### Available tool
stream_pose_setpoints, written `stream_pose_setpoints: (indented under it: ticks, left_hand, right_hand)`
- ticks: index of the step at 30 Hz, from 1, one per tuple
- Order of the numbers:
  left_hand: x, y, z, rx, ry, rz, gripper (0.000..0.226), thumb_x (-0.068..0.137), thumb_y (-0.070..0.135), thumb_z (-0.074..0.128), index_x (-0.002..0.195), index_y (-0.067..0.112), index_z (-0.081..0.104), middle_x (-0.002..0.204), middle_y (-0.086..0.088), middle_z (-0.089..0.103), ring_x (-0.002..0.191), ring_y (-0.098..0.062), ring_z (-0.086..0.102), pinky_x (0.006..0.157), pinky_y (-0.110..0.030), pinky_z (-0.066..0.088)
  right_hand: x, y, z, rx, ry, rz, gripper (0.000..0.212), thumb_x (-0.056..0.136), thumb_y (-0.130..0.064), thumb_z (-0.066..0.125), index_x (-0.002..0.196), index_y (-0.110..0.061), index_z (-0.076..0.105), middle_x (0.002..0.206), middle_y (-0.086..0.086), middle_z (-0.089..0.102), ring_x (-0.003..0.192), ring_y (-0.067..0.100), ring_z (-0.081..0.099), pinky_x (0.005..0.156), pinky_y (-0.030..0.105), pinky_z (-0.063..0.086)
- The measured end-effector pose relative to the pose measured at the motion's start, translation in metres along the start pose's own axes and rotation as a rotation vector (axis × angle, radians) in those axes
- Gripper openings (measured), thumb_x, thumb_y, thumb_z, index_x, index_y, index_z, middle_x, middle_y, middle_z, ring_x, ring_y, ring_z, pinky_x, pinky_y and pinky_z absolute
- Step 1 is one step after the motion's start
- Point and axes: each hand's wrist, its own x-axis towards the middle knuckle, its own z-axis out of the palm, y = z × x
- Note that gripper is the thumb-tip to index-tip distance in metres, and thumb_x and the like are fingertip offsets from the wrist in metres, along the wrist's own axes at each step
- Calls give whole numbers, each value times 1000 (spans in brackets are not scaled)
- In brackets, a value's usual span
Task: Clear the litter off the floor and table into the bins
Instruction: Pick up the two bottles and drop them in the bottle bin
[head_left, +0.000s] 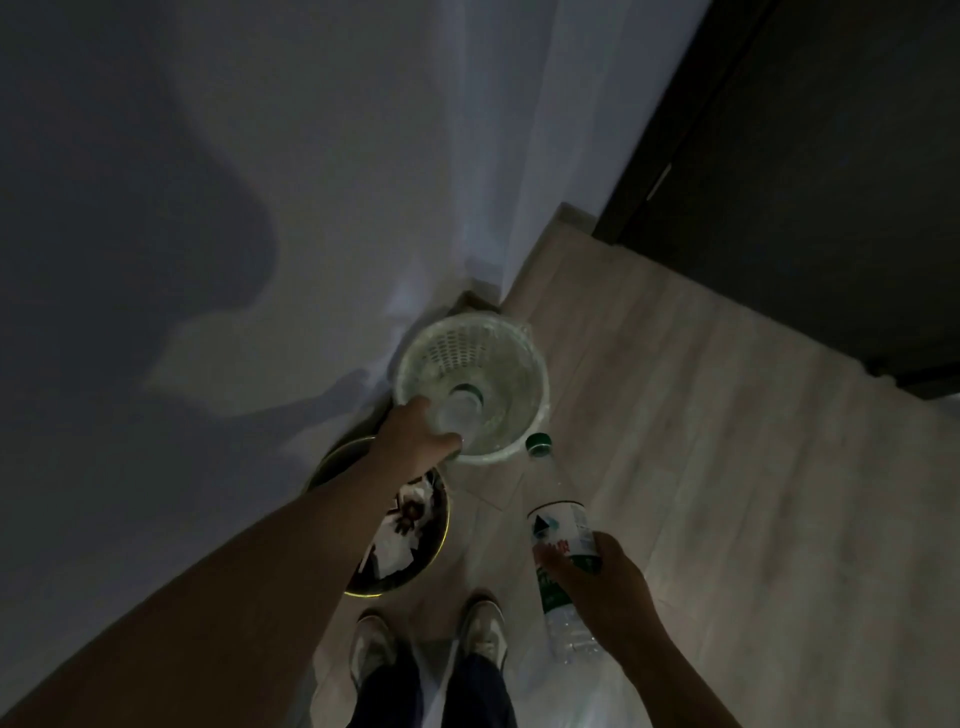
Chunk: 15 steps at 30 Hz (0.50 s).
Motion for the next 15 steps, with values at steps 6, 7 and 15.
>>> stream_pose_setpoints:
  ticks: [6,7,15]
  left_hand:
    - [9,-36,2,229,-41,103,24,82,27,65,89,6,56,95,-13,69,96,-30,65,73,-29,48]
    - [7,-42,1,264,-45,128,20,83,28,65,86,9,57,89,-9,69,93,-29,65,67,-25,42]
    - [-4,-82,-12,420,-187,38,38,90,37,57,119,13,55,119,-7,61,115,-23,54,90,-28,43]
  right_hand:
    - [35,-2,18,-65,-4,23,59,81,-46,71,123,-12,46,88,-5,57,76,6,60,55,17,47]
    - [41,-6,21,-93,-3,39,62,80,-48,71,124,-11,46,86,-4,55,74,7,58,54,17,46]
    - [90,-83,43,-221,-56,81,74,73,-49,76,126,-3,51,98,7,56,73,15,56,58,26,45]
